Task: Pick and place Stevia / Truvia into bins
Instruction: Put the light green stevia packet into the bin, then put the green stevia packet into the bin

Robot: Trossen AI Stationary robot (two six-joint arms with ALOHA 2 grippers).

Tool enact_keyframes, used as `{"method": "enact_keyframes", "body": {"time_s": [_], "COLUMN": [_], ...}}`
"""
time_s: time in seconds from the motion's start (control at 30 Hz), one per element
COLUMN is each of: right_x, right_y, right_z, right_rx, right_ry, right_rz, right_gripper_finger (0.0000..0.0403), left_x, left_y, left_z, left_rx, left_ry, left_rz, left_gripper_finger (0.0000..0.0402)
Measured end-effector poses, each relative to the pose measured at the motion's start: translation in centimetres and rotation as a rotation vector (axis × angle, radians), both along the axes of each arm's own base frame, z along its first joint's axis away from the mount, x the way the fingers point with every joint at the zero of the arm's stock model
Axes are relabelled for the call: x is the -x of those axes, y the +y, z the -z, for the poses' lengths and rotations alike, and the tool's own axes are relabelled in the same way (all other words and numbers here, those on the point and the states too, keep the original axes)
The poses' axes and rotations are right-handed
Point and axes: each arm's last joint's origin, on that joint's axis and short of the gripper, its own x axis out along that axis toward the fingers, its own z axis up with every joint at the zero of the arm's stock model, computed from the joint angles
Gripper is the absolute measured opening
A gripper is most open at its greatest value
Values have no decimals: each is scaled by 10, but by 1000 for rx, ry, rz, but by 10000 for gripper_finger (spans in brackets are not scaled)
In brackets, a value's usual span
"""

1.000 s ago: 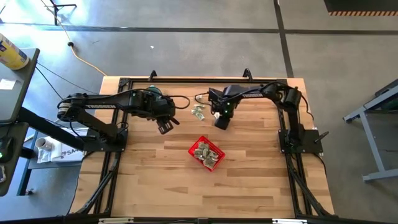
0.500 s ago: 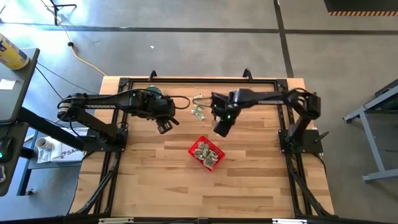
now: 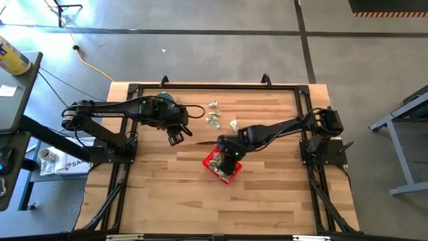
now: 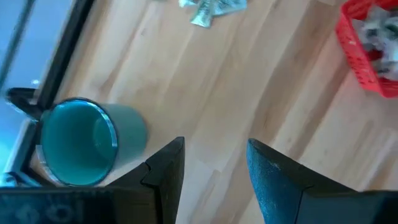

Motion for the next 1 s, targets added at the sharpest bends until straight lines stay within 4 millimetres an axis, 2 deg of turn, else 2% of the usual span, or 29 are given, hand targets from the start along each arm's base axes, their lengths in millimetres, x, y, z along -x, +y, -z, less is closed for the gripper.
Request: {"method": "enact_keyframes", "body": {"time_s": [0.17,0.3,0.43,0.57,0.67,0.77,1.0], "right_x": [12,29,49,58,67,78,91], "right_y": [-8,-30,-56,-72,-81,-90,-107], "right_z": [-17,-26,-34,-44,-51,-58,-65], "right_rx": [103,146,173,186,196,233,248], "right_ry": [2,105,221,218,228,254,277], "right_rz": [109,247,356,345,332,347,362], "right_gripper_finger": [163,215,231,230,228,228,227], "left_x": [0,0,-4,-24,-43,-59,-86], "left_y": [0,-1,0,11,38,76,161], "left_z": [0,0,11,34,52,70,88], "left_rx": [15,25,43,110,264,336,247], "left_ry": [0,-7,-19,-108,-171,-227,-185], "left_rz": [5,-22,-31,96,130,68,-88], "left_gripper_finger": [207,207,207,207,207,207,207]}}
